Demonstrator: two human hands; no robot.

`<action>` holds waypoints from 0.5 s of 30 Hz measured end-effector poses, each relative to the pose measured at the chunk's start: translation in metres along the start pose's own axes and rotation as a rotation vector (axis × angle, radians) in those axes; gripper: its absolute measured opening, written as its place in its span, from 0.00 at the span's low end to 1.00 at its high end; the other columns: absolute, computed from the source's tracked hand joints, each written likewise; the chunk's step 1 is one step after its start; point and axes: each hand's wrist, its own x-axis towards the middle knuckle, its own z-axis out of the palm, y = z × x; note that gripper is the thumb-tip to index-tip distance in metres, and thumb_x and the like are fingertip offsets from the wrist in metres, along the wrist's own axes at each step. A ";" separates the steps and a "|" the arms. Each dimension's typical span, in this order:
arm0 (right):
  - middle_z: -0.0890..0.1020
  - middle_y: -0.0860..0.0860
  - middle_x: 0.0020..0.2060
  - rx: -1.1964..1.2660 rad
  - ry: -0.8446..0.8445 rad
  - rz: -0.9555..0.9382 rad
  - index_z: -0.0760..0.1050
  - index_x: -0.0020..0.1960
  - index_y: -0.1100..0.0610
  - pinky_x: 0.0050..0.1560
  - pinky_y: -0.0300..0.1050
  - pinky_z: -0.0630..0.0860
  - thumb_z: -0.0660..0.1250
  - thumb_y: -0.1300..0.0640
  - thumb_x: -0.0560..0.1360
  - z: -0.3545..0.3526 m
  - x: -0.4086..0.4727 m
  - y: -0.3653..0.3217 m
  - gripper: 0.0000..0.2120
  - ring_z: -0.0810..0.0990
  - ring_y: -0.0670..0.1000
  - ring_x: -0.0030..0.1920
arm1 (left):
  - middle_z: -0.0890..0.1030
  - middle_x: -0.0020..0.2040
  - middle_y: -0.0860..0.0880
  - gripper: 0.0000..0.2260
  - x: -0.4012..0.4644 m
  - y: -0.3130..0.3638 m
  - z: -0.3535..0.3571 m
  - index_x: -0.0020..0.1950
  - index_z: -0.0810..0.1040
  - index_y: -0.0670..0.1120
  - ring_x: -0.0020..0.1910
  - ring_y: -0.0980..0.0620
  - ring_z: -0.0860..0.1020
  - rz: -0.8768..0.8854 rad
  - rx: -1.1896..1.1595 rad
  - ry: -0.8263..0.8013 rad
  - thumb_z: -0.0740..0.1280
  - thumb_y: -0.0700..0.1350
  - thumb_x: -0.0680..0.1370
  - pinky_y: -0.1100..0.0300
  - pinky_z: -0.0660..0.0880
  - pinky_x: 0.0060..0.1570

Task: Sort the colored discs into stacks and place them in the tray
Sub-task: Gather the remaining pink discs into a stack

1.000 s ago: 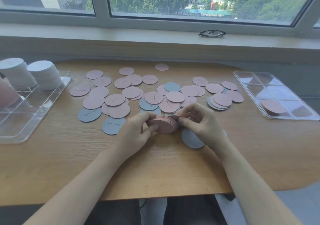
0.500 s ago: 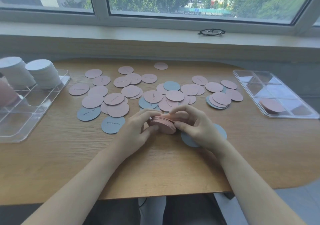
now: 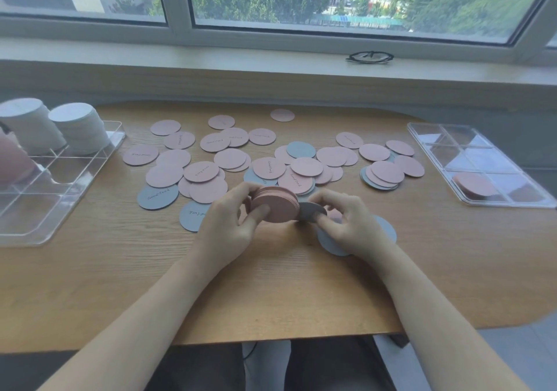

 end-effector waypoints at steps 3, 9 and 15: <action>0.80 0.42 0.40 -0.077 -0.004 -0.049 0.78 0.44 0.50 0.51 0.46 0.68 0.64 0.53 0.72 0.000 0.002 0.001 0.04 0.76 0.46 0.45 | 0.79 0.42 0.51 0.09 0.000 -0.001 -0.001 0.55 0.77 0.53 0.34 0.39 0.73 0.029 -0.059 0.029 0.66 0.53 0.76 0.44 0.71 0.35; 0.79 0.41 0.50 -0.081 -0.154 -0.075 0.81 0.47 0.41 0.62 0.54 0.68 0.71 0.46 0.70 -0.001 0.000 0.001 0.06 0.75 0.48 0.57 | 0.81 0.45 0.53 0.07 0.002 0.004 -0.004 0.55 0.76 0.49 0.41 0.53 0.76 0.030 -0.166 0.118 0.67 0.45 0.78 0.57 0.72 0.38; 0.79 0.41 0.50 -0.020 -0.087 -0.045 0.83 0.51 0.45 0.63 0.53 0.67 0.68 0.36 0.70 -0.006 0.002 0.003 0.17 0.75 0.47 0.57 | 0.79 0.44 0.52 0.06 0.001 0.000 -0.001 0.54 0.76 0.53 0.37 0.43 0.75 0.030 -0.086 0.051 0.67 0.46 0.78 0.48 0.71 0.36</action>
